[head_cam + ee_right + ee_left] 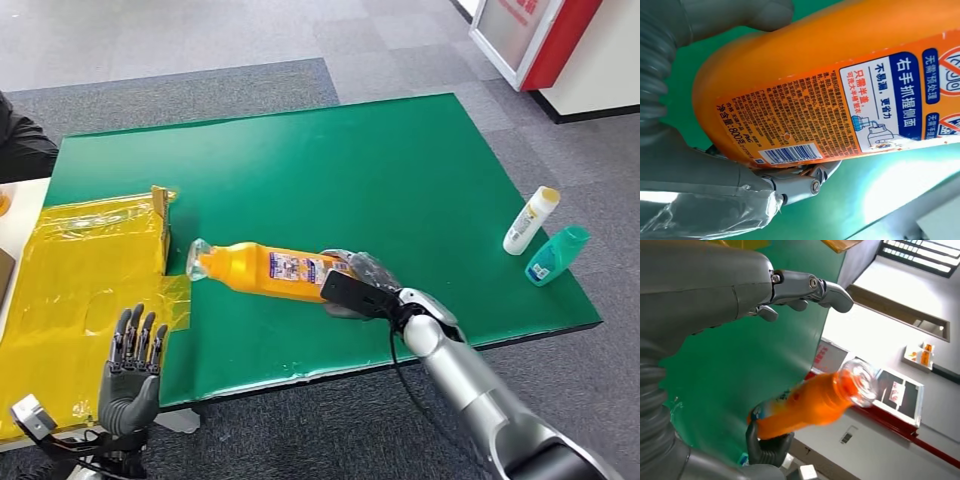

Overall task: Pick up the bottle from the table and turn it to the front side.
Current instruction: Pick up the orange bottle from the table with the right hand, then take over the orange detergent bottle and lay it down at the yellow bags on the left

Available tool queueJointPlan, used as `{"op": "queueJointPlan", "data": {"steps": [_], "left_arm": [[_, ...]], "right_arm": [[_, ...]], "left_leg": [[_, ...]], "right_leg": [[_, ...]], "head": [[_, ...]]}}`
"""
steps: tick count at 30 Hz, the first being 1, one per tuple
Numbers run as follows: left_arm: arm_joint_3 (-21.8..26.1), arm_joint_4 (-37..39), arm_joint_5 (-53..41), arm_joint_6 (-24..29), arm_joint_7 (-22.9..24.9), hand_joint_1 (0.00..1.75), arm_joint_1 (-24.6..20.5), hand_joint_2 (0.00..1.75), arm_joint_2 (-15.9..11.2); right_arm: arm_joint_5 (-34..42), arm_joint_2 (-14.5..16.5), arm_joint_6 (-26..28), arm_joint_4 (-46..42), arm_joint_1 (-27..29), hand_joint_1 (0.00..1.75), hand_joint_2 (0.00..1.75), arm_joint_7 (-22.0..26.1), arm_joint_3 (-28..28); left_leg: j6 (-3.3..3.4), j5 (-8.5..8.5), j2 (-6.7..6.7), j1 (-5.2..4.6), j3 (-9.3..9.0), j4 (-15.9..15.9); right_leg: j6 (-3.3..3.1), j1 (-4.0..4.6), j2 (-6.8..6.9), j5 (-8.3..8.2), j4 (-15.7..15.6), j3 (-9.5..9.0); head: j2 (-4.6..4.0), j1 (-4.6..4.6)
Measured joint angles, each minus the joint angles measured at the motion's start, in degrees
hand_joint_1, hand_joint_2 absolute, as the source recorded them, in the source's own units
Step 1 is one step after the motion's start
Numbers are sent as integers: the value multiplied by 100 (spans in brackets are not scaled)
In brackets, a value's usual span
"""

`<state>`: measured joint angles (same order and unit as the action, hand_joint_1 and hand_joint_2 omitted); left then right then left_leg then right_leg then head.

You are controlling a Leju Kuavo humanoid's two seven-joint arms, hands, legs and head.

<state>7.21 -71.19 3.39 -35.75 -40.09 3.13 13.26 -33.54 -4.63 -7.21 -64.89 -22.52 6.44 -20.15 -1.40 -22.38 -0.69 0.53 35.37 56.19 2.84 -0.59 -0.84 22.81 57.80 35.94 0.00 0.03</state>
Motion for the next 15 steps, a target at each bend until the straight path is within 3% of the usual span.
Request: {"op": "queueJointPlan", "data": {"steps": [7,15], "left_arm": [[-133,-557,206,394,731,0,-35,175,21],[-715,-966,577,532,1431,0,-456,175,-216]], "right_arm": [[430,602,-96,-512,659,175,175,430,172],[620,1177,-119,-326,726,175,175,701,-64]], "left_leg": [[-3,1,2,2,0,-1],[-4,8,1,2,-1,0]], "right_leg": [[-5,6,-1,3,1,2],[-3,5,0,-2,1,-2]], "head": [[0,-1],[0,-2]]}}
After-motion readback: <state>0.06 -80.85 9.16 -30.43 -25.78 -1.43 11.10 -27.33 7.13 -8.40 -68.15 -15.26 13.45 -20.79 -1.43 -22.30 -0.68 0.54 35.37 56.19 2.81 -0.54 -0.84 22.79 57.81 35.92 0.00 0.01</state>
